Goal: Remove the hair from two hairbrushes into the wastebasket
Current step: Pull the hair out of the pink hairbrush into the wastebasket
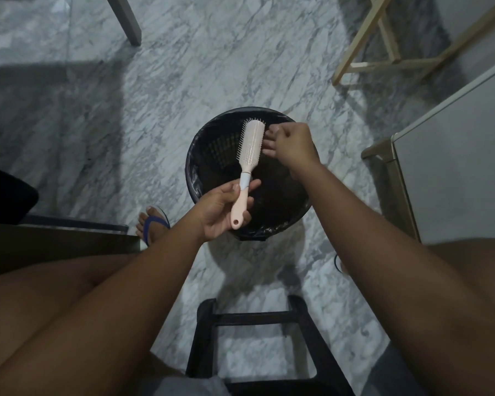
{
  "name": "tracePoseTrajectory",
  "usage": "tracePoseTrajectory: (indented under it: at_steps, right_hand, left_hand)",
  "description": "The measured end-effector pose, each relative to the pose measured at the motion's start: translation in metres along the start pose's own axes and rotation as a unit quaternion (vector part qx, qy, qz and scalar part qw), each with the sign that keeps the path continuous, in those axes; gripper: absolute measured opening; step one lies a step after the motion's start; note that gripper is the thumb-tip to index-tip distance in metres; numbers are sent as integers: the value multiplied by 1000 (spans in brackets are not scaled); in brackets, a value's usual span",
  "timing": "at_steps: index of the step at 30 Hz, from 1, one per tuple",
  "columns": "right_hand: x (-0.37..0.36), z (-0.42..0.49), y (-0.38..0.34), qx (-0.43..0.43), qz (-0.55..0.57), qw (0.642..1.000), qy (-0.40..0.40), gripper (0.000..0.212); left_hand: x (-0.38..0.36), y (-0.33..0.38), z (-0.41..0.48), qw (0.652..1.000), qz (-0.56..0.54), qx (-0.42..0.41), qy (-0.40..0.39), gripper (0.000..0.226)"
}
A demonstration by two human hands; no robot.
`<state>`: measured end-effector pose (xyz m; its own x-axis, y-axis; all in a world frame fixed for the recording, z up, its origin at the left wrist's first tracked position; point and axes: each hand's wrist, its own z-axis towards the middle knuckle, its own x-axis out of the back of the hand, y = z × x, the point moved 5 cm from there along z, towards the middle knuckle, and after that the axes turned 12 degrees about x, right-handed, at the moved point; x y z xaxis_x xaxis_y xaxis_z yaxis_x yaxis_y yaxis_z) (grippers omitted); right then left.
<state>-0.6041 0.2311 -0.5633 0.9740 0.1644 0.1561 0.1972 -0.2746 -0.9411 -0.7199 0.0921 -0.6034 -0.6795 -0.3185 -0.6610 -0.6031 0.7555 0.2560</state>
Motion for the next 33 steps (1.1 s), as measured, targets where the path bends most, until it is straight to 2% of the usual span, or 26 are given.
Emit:
tracePoseTrajectory:
  at_steps: [3,5,7,10,14,16,19,21,24,28,30,32,33]
  right_hand:
    - [-10,-12,6,40,-39,993,-100,27]
    - [-8,-14,6,70,-75,987,-127,38]
    - [-1,-11,2,86,-73,987,-112,39]
    - [6,-4,-9,92,-67,987,-116,18]
    - [16,10,-6,71,-68,995,-11,21]
    - [12,6,-5,101,-95,989,-46,32]
    - [6,-8,-9,159,-197,956,-149,76]
    - [9,-8,-12,172,-193,951,-172,89]
    - [21,1,-18,165,-167,960,-155,81]
    - [26,8,-23,147,-156,968,-127,32]
    - [23,9,-22,131,-162,973,-99,16]
    - [17,5,-20,140,-196,968,-64,16]
    - [13,2,-20,154,-222,961,-59,25]
  left_hand:
    - [0,2,1,999,-36,-8,1,38]
    - [0,2,1,999,-41,-4,-6,39]
    - [0,-1,-1,999,-36,5,-19,40]
    - [0,-1,-5,999,-30,11,-42,38]
    - [-3,1,-4,999,-35,0,-34,39]
    - [-4,2,-3,999,-46,-5,-27,40]
    - [-3,3,-1,999,-40,0,-26,39]
    - [-2,2,-2,999,-20,12,-33,38]
    - [-1,0,-6,998,-5,28,-49,38]
    - [2,-3,-7,999,5,33,-43,38]
    - [3,-3,-3,999,8,23,-26,35]
    - [1,-2,2,1000,7,7,-8,35]
    - [0,-1,3,1000,5,-2,3,34]
